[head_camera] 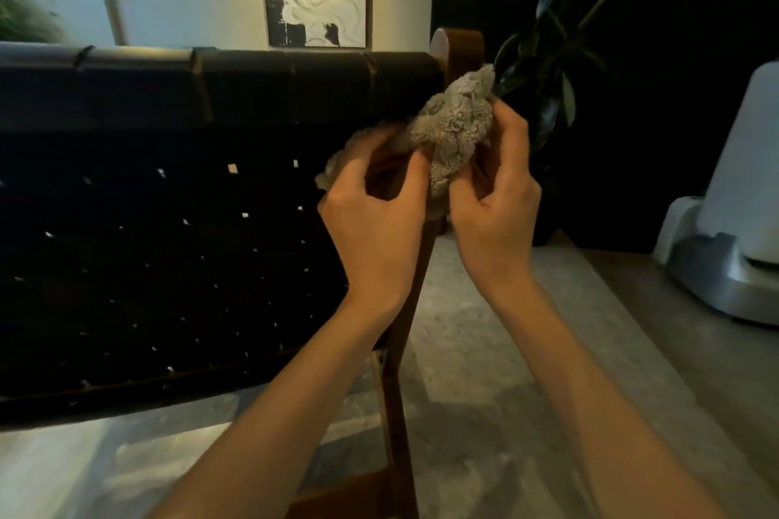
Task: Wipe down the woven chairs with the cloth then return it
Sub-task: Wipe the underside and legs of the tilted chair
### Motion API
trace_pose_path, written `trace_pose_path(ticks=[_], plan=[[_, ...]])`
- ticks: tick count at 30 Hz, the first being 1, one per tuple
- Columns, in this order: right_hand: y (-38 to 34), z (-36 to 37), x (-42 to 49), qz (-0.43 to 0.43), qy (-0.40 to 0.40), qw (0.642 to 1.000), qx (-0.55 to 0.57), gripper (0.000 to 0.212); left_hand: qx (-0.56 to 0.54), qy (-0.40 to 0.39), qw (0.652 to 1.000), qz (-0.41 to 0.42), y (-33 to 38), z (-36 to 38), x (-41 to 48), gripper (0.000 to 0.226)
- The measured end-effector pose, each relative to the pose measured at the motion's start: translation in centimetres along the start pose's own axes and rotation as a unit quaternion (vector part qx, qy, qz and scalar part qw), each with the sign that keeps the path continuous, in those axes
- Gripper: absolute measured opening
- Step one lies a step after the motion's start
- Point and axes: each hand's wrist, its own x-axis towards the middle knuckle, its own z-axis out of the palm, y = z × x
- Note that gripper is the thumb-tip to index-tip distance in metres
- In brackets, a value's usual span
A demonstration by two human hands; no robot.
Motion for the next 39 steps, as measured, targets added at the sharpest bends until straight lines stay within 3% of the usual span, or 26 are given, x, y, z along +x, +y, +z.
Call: trace_pose_path(ticks=[7,14,19,23,27,35,39], plan=[[1.3,0.4,-1.8,0.003,0.006,0.999,-0.04,0.054,0.023,0.006,0.999,0.048,-1.6,-0.1,-1.2,0.019],[4.2,0.9,-6.7,0.048,-0.014,0.998,-0.039,0.054,0.029,-0.022,0.999,0.027,-5.9,-1.3,-4.9,0.017],[8.1,1.3,-10.7,0.101,-0.05,0.992,-0.054,0.039,0.041,-0.05,0.998,-0.008,-10.3,-2.3,-8.2,0.016],[10.0,1.7,-14.0,0.151,-0.098,0.983,-0.028,0.058,0.081,-0.092,0.992,-0.039,-14.2,-3.5,-11.0,0.015],[12.1,2.5,-17.3,0.202,-0.106,0.974,0.013,0.061,0.119,-0.11,0.984,-0.068,-17.7,-4.5,-13.9,0.015],[16.6,2.9,-22.3,0.245,-0.141,0.959,-0.015,0.03,0.133,-0.125,0.979,-0.094,-20.7,-5.5,-18.1,0.019],[17.3,2.4,-24.0,0.278,-0.173,0.945,-0.003,0.028,0.178,-0.145,0.971,-0.067,-21.0,-6.2,-20.2,0.014]])
